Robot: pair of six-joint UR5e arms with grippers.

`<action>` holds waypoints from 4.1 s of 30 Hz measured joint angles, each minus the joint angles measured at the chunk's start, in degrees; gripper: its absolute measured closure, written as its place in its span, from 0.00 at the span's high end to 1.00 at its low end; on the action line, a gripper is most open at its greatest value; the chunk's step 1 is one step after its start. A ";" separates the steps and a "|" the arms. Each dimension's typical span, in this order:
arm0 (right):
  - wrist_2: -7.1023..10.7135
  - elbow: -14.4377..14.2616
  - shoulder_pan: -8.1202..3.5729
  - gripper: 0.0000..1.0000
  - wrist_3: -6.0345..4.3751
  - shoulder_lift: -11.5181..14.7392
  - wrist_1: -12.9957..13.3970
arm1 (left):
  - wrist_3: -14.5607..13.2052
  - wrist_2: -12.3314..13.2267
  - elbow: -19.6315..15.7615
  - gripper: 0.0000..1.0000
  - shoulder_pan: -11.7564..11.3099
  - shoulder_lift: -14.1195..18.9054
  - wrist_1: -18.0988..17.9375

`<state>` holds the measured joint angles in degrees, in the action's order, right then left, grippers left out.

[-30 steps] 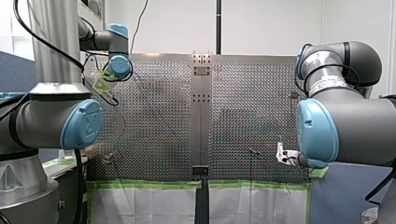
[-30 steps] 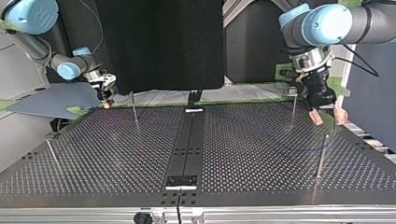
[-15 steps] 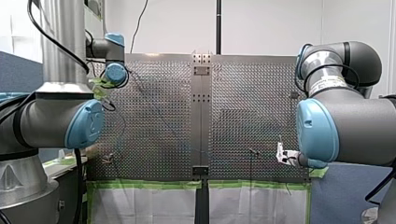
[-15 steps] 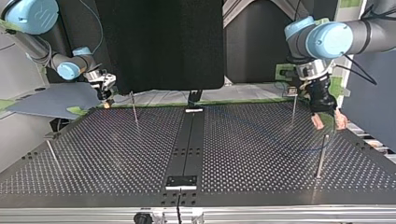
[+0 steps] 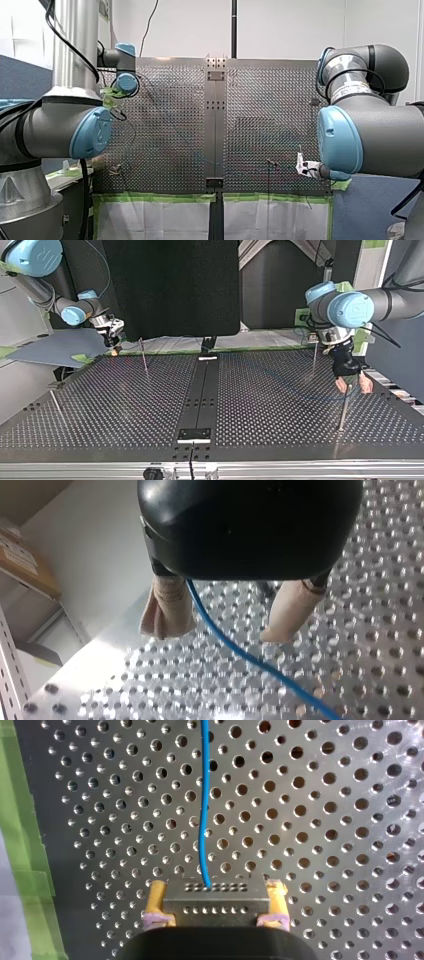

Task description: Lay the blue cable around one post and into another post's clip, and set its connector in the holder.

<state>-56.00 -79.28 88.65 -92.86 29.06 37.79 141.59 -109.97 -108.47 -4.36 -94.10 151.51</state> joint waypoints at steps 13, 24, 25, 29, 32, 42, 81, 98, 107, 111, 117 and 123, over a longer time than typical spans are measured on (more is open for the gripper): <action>-0.08 0.01 -0.04 0.00 0.07 -0.02 -0.02 | 0.85 -0.40 6.46 1.00 -2.98 -5.47 -0.04; -0.08 0.00 -0.01 0.00 0.11 -0.03 -0.02 | 1.33 2.27 10.03 1.00 -4.03 -5.65 -0.34; -0.09 0.01 -0.02 0.00 0.12 -0.04 -0.01 | 1.35 2.34 10.09 1.00 -4.05 -5.65 -0.34; -0.08 0.02 -0.09 0.00 0.12 -0.05 -0.04 | 1.49 2.38 10.15 1.00 -4.16 -5.67 -0.25; -0.08 0.01 -0.15 0.00 0.07 -0.07 -0.02 | 1.78 2.17 10.15 1.00 -4.21 -5.67 -0.12; -0.08 0.03 -0.36 0.00 -0.11 -0.07 0.11 | 1.60 1.38 9.90 1.00 -4.30 -5.66 0.21; -3.28 -7.05 -2.92 0.00 -1.77 14.29 -9.19 | -0.01 5.13 8.21 1.00 -4.42 -5.70 -0.47; -10.08 -9.32 -0.79 0.00 -3.60 22.38 -14.86 | -0.25 6.19 8.07 1.00 -4.46 -5.70 -0.53; -9.25 -9.30 0.94 0.00 -5.01 27.06 -19.56 | -0.09 6.22 8.09 1.00 -4.46 -5.71 -0.39; -8.20 -9.17 1.55 0.00 -5.22 29.11 -21.59 | -0.09 6.28 8.11 1.00 -4.59 -5.70 -0.43; -6.94 -7.50 1.12 0.00 -7.12 31.94 -23.32 | -0.09 6.41 8.09 1.00 -4.93 -5.70 -0.50; -6.01 -7.05 -0.26 0.00 -8.99 35.02 -22.92 | -0.09 6.56 8.11 1.00 -5.12 -5.70 -0.37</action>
<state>-62.01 -86.33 88.39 -101.85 64.08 14.87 141.50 -103.42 -100.36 -9.48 -99.79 151.14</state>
